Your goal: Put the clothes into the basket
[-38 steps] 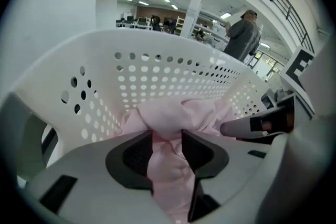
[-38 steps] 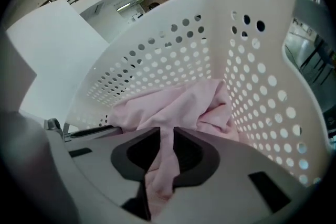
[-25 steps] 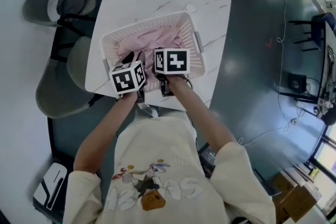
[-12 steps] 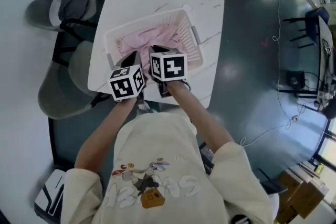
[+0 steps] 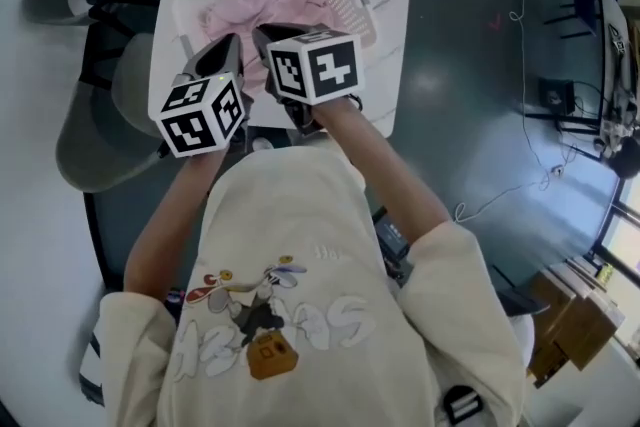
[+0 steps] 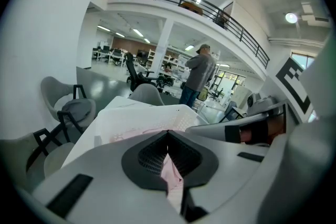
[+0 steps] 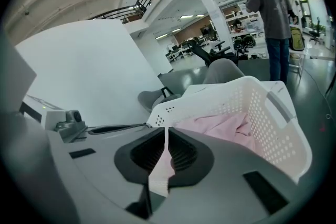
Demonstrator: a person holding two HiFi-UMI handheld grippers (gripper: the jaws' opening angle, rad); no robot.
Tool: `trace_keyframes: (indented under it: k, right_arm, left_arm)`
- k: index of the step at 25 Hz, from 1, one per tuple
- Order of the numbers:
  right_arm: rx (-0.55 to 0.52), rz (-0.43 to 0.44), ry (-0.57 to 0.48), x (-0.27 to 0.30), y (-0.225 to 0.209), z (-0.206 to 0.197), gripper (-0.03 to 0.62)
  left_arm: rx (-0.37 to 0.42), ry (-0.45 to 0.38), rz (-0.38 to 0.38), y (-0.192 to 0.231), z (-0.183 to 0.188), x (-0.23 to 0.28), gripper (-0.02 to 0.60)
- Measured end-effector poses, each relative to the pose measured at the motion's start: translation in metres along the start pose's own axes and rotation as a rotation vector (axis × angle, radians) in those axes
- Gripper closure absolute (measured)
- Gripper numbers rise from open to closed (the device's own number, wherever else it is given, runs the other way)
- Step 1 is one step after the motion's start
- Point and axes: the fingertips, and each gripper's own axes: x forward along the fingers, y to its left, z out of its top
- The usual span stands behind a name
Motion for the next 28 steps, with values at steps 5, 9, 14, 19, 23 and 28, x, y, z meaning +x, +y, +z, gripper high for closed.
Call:
trace_keyframes:
  k: [5, 9, 14, 19, 23, 28]
  right_arm:
    - [-0.054, 0.101, -0.029, -0.023, 0.031, 0.0, 0.566]
    - [-0.11, 0.121, -0.031, -0.041, 0.047, -0.004, 0.566]
    - [-0.157, 0.12, -0.1, -0.069, 0.059, 0.003, 0.566]
    - [-0.161, 0.126, -0.168, -0.097, 0.07, 0.004, 0.566]
    - [-0.173, 0.141, -0.192, -0.116, 0.077, -0.001, 0.566]
    - [-0.147, 0.104, -0.283, -0.137, 0.081, -0.012, 0.566]
  left_arm:
    - [-0.034, -0.048, -0.048, -0.012, 0.008, -0.036, 0.572]
    - [-0.03, -0.081, -0.088, -0.028, 0.015, -0.054, 0.572]
    - [-0.012, -0.127, -0.131, -0.044, 0.026, -0.074, 0.572]
    - [0.009, -0.175, -0.16, -0.055, 0.032, -0.102, 0.572]
    - [0.071, -0.21, -0.198, -0.07, 0.035, -0.121, 0.572]
    - [0.149, -0.235, -0.235, -0.084, 0.028, -0.146, 0.572]
